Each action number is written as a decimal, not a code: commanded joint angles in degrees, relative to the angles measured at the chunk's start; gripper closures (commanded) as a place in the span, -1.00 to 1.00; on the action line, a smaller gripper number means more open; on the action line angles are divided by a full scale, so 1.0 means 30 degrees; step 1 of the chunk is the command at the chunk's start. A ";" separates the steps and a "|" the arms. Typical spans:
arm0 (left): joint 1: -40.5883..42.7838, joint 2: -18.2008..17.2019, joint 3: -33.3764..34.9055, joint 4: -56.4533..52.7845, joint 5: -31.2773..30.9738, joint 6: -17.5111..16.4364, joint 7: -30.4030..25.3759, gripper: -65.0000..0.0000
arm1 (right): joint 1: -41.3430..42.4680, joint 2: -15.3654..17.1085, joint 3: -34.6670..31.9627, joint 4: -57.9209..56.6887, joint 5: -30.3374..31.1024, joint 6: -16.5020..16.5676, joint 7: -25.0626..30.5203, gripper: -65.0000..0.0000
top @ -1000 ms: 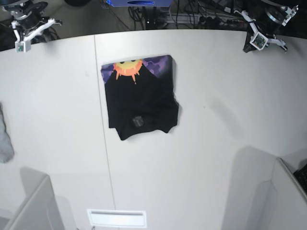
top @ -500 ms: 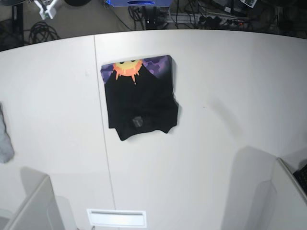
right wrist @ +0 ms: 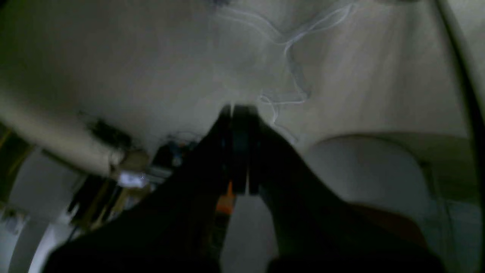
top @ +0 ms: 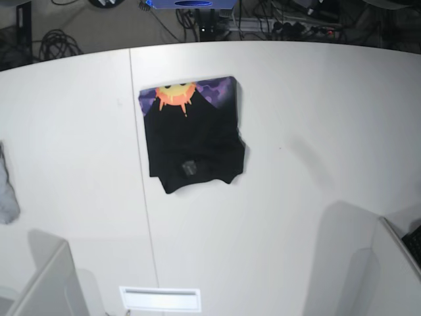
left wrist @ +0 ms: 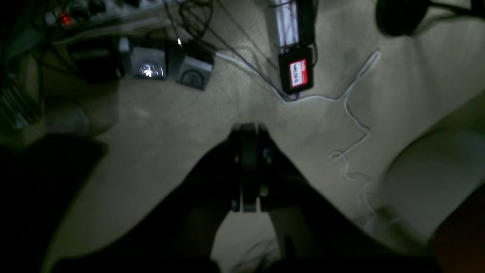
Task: Fold the T-shirt properly
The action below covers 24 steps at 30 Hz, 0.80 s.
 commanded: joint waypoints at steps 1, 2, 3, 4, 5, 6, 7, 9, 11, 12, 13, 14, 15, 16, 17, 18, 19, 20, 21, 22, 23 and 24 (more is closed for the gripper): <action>-0.0433 -0.0229 -0.0045 -0.1163 -0.0065 -0.0143 -0.0737 1.00 | 0.0321 0.0040 -0.0766 -0.0692 0.0088 0.0208 0.0168 1.00; -0.1342 -0.0346 -0.0045 -0.2746 -0.0065 -0.0143 -0.1440 1.00 | 0.0878 -0.0399 -0.1587 -0.1776 0.0088 0.0208 0.0725 1.00; -0.2279 -0.0756 0.0014 -0.4357 -0.0065 -0.0143 -0.2085 1.00 | 0.1376 -0.0722 -0.2290 -0.2772 0.0088 0.0208 0.1458 1.00; -0.3188 -0.1020 0.0453 -0.5998 -0.0065 -0.0143 -0.2671 1.00 | 0.1786 -0.1015 -0.2759 -0.3739 0.0088 0.0208 0.2307 1.00; -0.4184 -0.1166 0.1156 -0.7552 -0.0065 -0.0143 -0.3140 1.00 | 0.2197 -0.1308 -0.3111 -0.4648 0.0088 0.0208 0.3187 1.00; -0.5327 -0.1401 0.2036 -0.9339 -0.0065 0.0282 -0.3638 1.00 | 0.2665 -0.1806 -0.3374 -0.5732 0.0088 0.0208 0.4271 1.00; -0.6323 -0.1518 0.3032 -1.0980 -0.0065 0.0898 -0.4048 1.00 | 0.3076 -0.2363 -0.3492 -0.6904 0.0088 0.0208 0.5384 1.00; -0.7906 -0.1577 0.5376 -1.3237 -0.0065 0.2187 -0.5074 1.00 | 0.4072 -0.3623 -0.3550 -0.9424 0.0088 0.0208 0.7817 1.00; -0.8492 -0.1489 0.7457 -1.3530 -0.0153 0.3301 -0.5719 1.00 | 0.5068 -0.4766 -0.3609 -1.1768 0.0088 0.0208 1.0219 1.00; -0.8580 -0.1489 0.8189 -1.3383 -0.0270 0.3916 -0.5777 1.00 | 0.5537 -0.5264 -0.3638 -1.2941 0.0088 0.0208 1.1392 1.00; -0.8638 -0.1489 0.8893 -1.3178 -0.0270 0.4443 -0.5660 1.00 | 0.5918 -0.5703 -0.3638 -1.3908 0.0088 0.0208 1.2300 1.00; -0.8755 -0.1459 0.9479 -1.2973 -0.0270 0.4824 -0.5514 1.00 | 0.6123 -0.5967 -0.3667 -1.4611 0.0088 0.0208 1.2945 1.00; -0.8785 -0.1459 0.9830 -1.2856 -0.0270 0.4971 -0.5484 1.00 | 0.6211 -0.6143 -0.3667 -1.5021 0.0088 0.0208 1.3296 1.00; -0.8843 -0.1459 1.0094 -1.2768 -0.0299 0.4971 -0.5602 1.00 | 0.6211 -0.6231 -0.3667 -1.5138 0.0088 0.0208 1.3502 1.00; -0.8873 -0.1459 1.0182 -1.2680 -0.0299 0.4971 -0.5602 1.00 | 0.6211 -0.6231 -0.3667 -1.5138 0.0117 0.0208 1.3502 1.00; -0.8873 -0.1459 1.0182 -1.2533 -0.0299 0.4971 -0.5602 1.00 | 0.6240 -0.6231 -0.3580 -1.5138 0.0117 0.0208 1.3502 1.00; -0.8873 -0.1459 1.0182 -1.2328 -0.0299 0.4971 -0.5602 1.00 | 0.6240 -0.6231 -0.3492 -1.5138 0.0263 0.0179 1.3502 1.00; -0.8873 -0.1459 1.0182 -1.2152 -0.0299 0.4971 -0.5602 1.00 | 0.6240 -0.6231 -0.3462 -1.5138 0.0293 0.0062 1.3531 1.00; -0.8843 -0.1459 1.0182 -1.2035 -0.0299 0.5000 -0.5602 1.00 | 0.6240 -0.6231 -0.3345 -1.5138 0.0293 0.0062 1.3531 1.00; -0.8843 -0.1459 1.0153 -1.1859 -0.0329 0.5000 -0.5631 1.00 | 0.6240 -0.6260 -0.2964 -1.5138 0.0293 0.0062 1.3531 1.00; -0.8843 -0.1459 1.0153 -1.1625 -0.0358 0.5000 -0.5631 1.00 | 0.6240 -0.6319 -0.2554 -1.5138 0.0263 0.0062 1.3531 1.00; -0.8785 -0.1459 1.0153 -1.1361 -0.0358 0.5000 -0.5631 1.00 | 0.6240 -0.6348 -0.2261 -1.5138 0.0234 0.0062 1.3531 1.00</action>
